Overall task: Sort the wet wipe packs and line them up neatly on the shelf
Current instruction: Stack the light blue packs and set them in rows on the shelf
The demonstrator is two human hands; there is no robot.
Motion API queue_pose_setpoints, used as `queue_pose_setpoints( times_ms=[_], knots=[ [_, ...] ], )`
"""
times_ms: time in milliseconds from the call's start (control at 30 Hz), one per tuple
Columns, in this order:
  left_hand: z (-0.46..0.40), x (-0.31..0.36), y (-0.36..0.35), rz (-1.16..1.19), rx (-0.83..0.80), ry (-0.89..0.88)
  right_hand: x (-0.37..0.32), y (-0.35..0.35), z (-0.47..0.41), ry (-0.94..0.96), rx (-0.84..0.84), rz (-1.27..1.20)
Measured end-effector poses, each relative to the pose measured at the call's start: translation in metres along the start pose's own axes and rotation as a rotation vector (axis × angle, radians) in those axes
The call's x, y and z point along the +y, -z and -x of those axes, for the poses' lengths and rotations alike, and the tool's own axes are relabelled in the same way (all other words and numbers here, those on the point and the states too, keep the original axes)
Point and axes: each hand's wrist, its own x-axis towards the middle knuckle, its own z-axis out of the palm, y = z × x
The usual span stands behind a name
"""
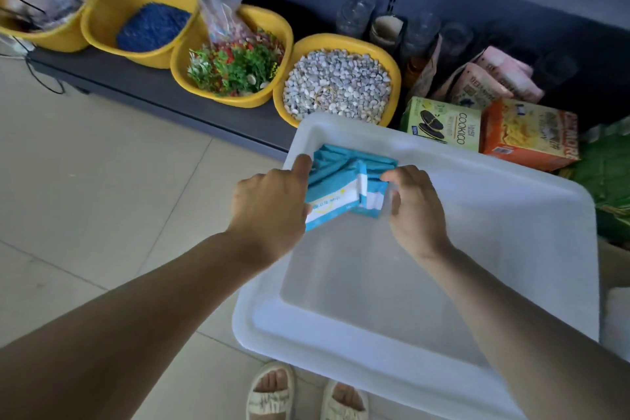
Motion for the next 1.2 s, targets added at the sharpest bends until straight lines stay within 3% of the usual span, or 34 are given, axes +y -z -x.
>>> queue_pose_setpoints(
  times_ms=[200,367,533,667,900,1067,1200],
  knots=[
    [-0.003,-0.028,0.011,0.162,0.059,0.155,-0.017,-0.032,-0.006,0.082,-0.036,0.486],
    [-0.014,-0.038,0.014,0.278,0.104,0.238,-0.018,-0.046,-0.006,0.086,-0.016,0.628],
    [-0.023,-0.036,0.021,0.348,0.124,0.225,-0.013,-0.044,0.019,0.188,0.013,0.52],
    [-0.024,-0.035,0.023,0.341,0.123,0.212,-0.006,-0.039,0.02,0.16,0.088,0.422],
    [-0.028,-0.037,0.022,0.344,0.129,0.21,-0.012,-0.055,-0.004,0.148,0.118,0.482],
    [-0.029,-0.037,0.023,0.336,0.135,0.195,-0.017,-0.055,0.008,0.035,-0.026,0.36],
    [-0.027,-0.036,0.024,0.328,0.141,0.192,-0.024,-0.048,0.013,0.054,-0.131,0.399]
  ],
)
